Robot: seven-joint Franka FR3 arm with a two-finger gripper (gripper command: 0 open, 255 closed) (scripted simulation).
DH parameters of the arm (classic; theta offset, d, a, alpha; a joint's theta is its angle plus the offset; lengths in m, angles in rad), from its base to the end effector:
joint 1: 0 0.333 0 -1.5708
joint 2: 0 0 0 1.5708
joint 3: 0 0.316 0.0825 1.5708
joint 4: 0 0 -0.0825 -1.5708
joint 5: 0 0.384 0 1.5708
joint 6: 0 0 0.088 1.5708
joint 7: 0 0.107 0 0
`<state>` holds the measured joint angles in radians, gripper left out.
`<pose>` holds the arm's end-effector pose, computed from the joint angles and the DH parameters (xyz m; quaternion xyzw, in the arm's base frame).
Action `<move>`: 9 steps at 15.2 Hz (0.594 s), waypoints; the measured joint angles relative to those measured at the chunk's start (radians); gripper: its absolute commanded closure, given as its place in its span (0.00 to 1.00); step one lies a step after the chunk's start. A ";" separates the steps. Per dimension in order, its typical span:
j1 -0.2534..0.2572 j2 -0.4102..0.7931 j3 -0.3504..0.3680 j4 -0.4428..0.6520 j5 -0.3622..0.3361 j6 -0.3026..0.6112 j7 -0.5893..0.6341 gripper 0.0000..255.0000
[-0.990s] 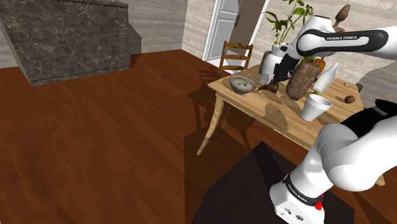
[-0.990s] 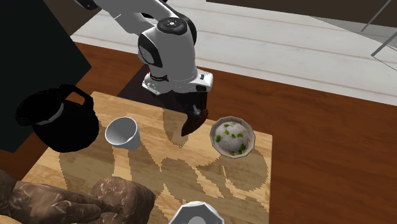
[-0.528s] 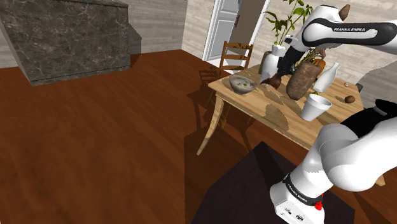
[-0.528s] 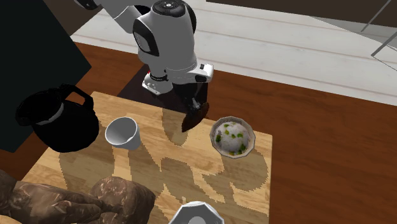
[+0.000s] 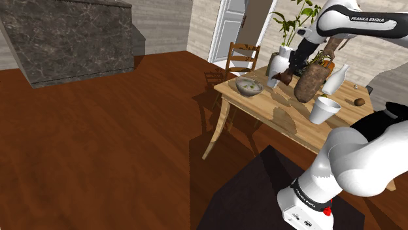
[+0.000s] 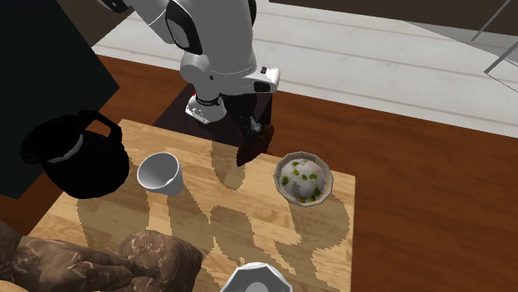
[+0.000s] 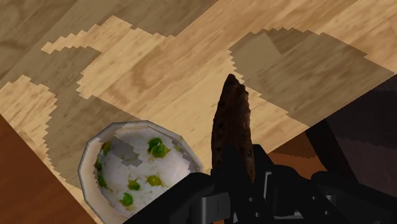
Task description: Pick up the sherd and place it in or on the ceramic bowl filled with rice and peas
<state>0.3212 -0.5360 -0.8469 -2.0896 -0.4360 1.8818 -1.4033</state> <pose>0.3556 -0.3178 0.5675 0.8698 0.4849 0.0402 0.0816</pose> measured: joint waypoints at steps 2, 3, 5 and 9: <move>0.010 0.014 0.000 0.021 0.010 -0.009 0.001 1.00; 0.033 0.046 -0.014 0.053 0.029 -0.011 -0.003 1.00; 0.080 0.116 -0.044 0.109 0.072 -0.004 -0.007 1.00; 0.179 0.295 -0.140 0.244 0.202 0.004 -0.051 1.00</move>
<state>0.5006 -0.2407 -0.9869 -1.8453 -0.2335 1.8860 -1.4543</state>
